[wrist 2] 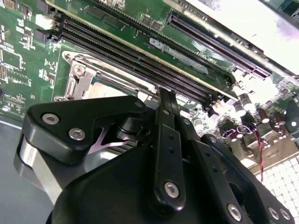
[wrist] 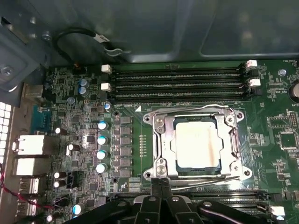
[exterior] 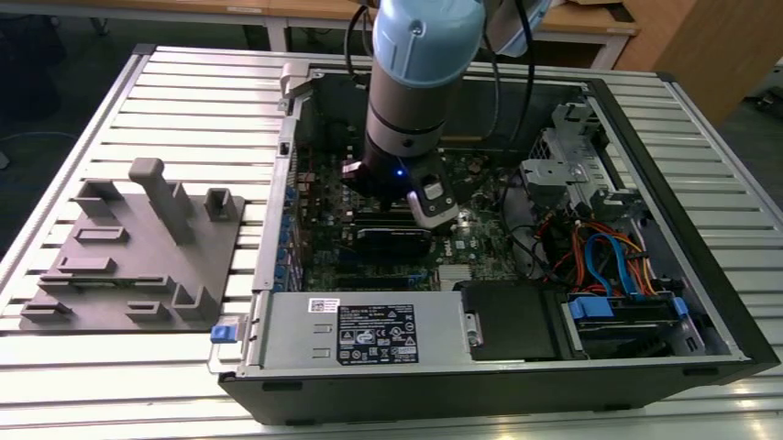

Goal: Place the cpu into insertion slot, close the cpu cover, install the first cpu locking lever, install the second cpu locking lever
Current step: 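Install the second cpu locking lever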

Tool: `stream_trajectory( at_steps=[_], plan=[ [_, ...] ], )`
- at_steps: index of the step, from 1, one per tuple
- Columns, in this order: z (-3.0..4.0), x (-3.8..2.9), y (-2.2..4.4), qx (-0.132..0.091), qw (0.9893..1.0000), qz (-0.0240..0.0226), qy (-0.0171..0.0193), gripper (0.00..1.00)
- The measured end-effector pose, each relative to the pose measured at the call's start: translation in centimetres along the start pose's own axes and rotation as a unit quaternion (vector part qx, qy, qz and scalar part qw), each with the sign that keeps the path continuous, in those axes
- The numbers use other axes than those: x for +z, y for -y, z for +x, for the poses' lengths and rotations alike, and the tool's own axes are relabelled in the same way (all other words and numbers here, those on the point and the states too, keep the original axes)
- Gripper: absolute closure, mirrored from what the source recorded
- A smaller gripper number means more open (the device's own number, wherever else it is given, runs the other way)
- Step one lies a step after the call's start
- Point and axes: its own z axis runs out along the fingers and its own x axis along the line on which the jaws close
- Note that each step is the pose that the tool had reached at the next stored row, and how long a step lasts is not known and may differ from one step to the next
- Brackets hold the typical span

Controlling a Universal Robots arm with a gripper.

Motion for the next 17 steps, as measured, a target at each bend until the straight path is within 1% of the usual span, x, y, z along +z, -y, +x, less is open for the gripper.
stream_trajectory(
  at_steps=[1,4,7,9,14,17],
  plan=[
    [0.0,0.05,0.03,0.0,1.0,-0.0025,0.0,0.9],
    [0.03,0.22,0.17,0.001,1.0,-0.0078,0.0,0.9],
    [0.08,0.3,0.41,0.001,0.9999,-0.0103,0.0,0.9],
    [0.07,0.25,0.65,0.001,0.9999,-0.0134,-0.0001,0.9],
    [0.07,0.14,1.06,0.002,0.9998,-0.0187,-0.0002,0.9],
    [0.12,0.13,1.14,0.002,0.9997,-0.0241,-0.0004,0.9]
  ],
)
